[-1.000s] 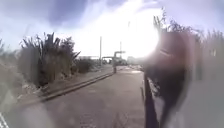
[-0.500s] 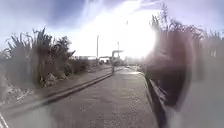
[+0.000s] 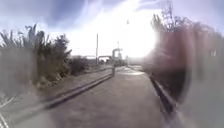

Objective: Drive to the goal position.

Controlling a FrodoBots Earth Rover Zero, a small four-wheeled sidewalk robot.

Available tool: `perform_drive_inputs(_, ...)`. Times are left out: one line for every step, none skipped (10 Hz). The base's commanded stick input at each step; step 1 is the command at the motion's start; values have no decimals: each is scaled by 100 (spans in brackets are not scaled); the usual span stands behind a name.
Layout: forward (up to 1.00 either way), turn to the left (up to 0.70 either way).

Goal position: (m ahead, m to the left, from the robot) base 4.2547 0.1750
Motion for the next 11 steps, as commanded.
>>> perform_drive_inputs(85, -34)
perform_drive_inputs(85, -34)
perform_drive_inputs(0, 0)
perform_drive_inputs(0, 0)
perform_drive_inputs(0, 0)
perform_drive_inputs(0, 0)
perform_drive_inputs(0, 0)
perform_drive_inputs(0, 0)
perform_drive_inputs(0, 0)
perform_drive_inputs(0, 0)
perform_drive_inputs(0, 0)
